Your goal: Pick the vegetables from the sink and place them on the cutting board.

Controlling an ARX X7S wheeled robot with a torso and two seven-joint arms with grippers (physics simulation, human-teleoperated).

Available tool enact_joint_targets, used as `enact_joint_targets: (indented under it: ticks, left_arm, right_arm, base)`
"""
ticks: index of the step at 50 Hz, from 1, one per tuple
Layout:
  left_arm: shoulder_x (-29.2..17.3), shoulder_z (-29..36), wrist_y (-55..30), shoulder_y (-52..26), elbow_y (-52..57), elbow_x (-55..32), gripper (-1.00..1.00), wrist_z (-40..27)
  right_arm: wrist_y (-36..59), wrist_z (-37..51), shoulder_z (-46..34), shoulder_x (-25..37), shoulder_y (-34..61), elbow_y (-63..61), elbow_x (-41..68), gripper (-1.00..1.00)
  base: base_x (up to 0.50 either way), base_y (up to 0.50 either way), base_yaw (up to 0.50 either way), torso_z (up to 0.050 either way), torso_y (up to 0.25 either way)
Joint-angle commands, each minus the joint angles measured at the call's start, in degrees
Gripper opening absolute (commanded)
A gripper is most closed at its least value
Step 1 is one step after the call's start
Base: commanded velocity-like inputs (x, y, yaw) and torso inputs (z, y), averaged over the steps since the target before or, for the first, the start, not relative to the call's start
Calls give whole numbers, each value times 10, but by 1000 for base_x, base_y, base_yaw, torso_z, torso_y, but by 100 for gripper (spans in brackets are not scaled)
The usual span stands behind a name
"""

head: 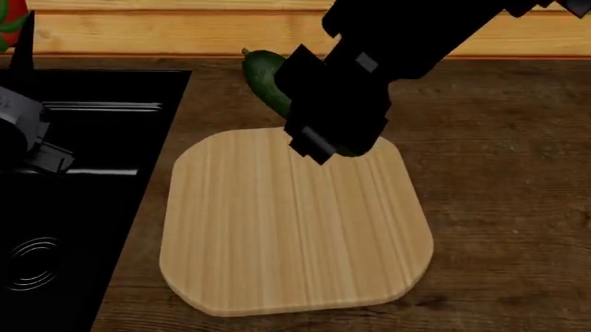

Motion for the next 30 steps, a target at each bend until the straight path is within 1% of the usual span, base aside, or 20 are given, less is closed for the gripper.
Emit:
enact_joint_targets:
  ticks: [1,4,5,7,9,12,17,21,24,30]
  left_arm:
    - [12,-25,-3,-4,-12,-5,-100,13]
    - [12,-20,13,-16,-44,-9,-100,22]
    - [11,-18,18,-18,-49,-9,-100,23]
    - [10,-17,27,-20,-57,-9,-100,24]
    - [8,-15,37,-18,-60,-9,-100,26]
    - [2,-9,43,-17,-63,-5,-100,22]
    - [-1,-21,-31,-21,4,-18,-100,29]
    - [-8,-26,-26,-12,17,-15,-100,25]
    - [-10,-30,-37,-17,27,-15,-100,23]
    - [-9,-37,-45,-20,32,-16,-100,22]
  right_arm:
    - [-13,42,43,-21,-50,-9,-30,-100]
    - [-28,51,39,-18,-66,-6,-40,-100]
    - [-44,42,30,-14,-68,-16,-48,-100]
    - [-32,57,42,-20,-70,-9,-41,-100]
    - [-34,65,37,-7,-74,-32,-45,-100]
    - [-7,122,60,15,-99,-69,-23,-100]
    - [15,169,63,38,-108,-110,-21,-100]
    - [9,208,74,35,-133,-113,-24,-100]
    - [-11,203,63,28,-131,-101,-44,-100]
    - [-13,221,72,26,-148,-101,-39,-100]
  base:
    - [0,0,0,0,0]
    - [0,0,0,0,0]
    - [0,0,0,0,0]
    - [0,0,0,5,0]
    - [0,0,0,0,0]
    - [0,0,0,0,0]
    - [0,0,0,0,2]
    - [0,0,0,0,0]
    - [0,0,0,0,0]
    - [0,0,0,0,0]
